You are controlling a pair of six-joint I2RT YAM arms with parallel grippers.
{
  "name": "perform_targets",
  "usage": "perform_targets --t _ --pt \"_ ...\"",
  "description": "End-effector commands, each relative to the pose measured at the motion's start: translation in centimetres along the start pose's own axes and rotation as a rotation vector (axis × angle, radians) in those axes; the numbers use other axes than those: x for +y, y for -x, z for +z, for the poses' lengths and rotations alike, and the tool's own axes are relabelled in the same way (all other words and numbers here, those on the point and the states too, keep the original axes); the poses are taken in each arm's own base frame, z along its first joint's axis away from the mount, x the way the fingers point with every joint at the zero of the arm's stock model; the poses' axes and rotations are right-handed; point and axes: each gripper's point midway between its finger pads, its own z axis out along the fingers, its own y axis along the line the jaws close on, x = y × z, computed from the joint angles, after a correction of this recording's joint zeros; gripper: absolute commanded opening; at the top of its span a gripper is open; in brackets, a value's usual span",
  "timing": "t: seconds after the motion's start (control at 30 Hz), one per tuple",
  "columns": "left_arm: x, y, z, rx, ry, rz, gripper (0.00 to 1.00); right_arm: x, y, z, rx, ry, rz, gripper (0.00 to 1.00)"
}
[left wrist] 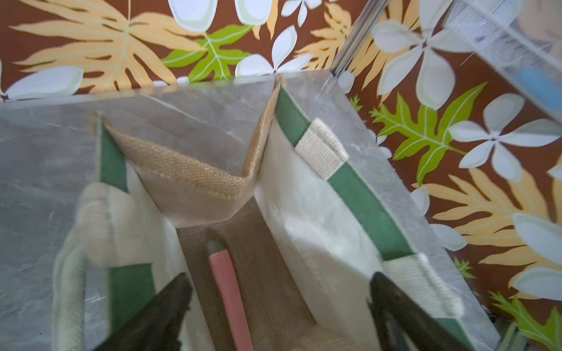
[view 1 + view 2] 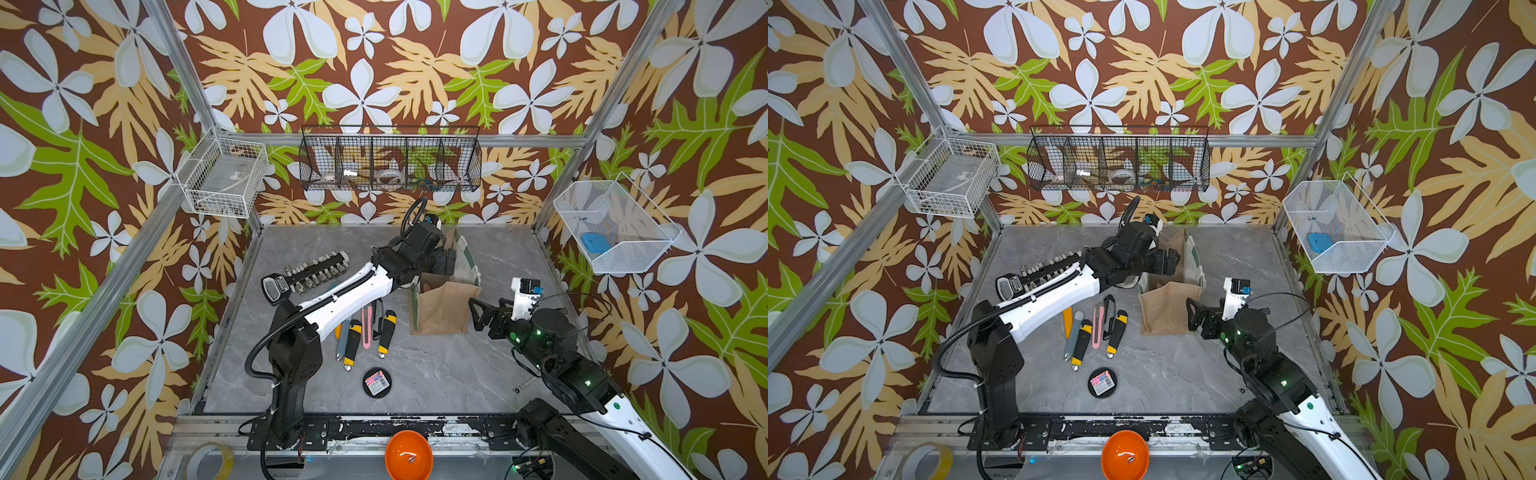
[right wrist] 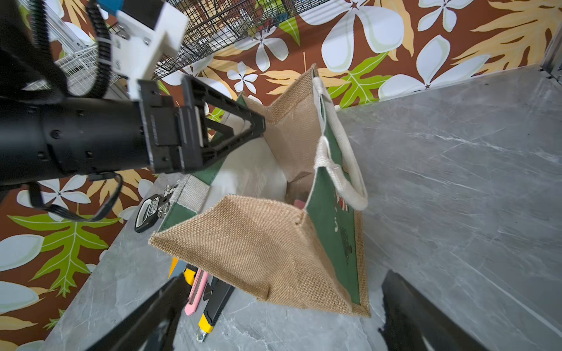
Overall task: Place the art knife into the pouch
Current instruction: Place the utility knife in the pouch, then pick up the utility knife at the center of the board.
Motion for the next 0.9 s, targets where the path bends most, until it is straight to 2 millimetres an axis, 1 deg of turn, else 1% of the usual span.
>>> perform_targets --t 0.0,0.07,0.13,0.17,0.23,0.33,0.4,0.5,0.6,0.67,0.73,0.8,0.87 --pt "-0.4 2.3 -2.5 -0.077 -0.011 0.02 1.0 -0.3 0.0 -0.1 0.016 -0.026 0.0 0.99" --pt "-0.1 3.4 -4.7 -0.123 0.006 0.024 1.0 -0.5 0.1 -0.1 0.027 -0.042 0.001 0.98" --pt "0.7 4.0 -6.7 -0.165 0.037 0.023 1.0 -0.5 0.3 -0.1 0.035 -0.053 0.007 0.96" --pt "1.1 4.3 -7.8 -0.187 0.051 0.02 1.0 -0.3 0.4 0.0 0.041 -0.054 0.009 0.95" --pt "1.8 4.2 -9.4 -0.22 0.061 -0.004 1.0 0.1 0.5 0.3 0.06 -0.045 0.007 0.93" --pt "2.0 2.4 -10.6 -0.234 -0.001 -0.048 1.0 0.6 0.6 1.0 0.081 -0.036 0.015 0.9" --pt "2.8 1.2 -11.3 -0.24 0.0 -0.08 1.0 1.1 0.6 1.6 0.095 -0.024 0.018 0.89" --pt "4.8 -1.1 -12.7 -0.242 0.037 -0.102 1.0 2.4 1.0 2.1 0.113 0.003 0.012 0.88" --pt "7.4 -3.4 -14.6 -0.243 0.104 -0.116 1.0 4.3 1.6 2.3 0.107 0.016 -0.031 0.88" --pt "9.4 -5.0 -15.8 -0.238 0.163 -0.134 1.0 5.8 1.6 2.6 0.105 0.019 -0.071 0.87" --pt "11.4 -6.5 -16.8 -0.233 0.204 -0.16 1.0 7.6 0.9 3.4 0.127 0.048 -0.105 0.8" --pt "13.4 -7.8 -17.5 -0.23 0.231 -0.198 1.0 9.2 -0.3 4.5 0.146 0.084 -0.125 0.79" --pt "15.0 -9.2 -18.2 -0.233 0.228 -0.242 1.0 10.7 -2.0 5.7 0.181 0.128 -0.132 0.75"
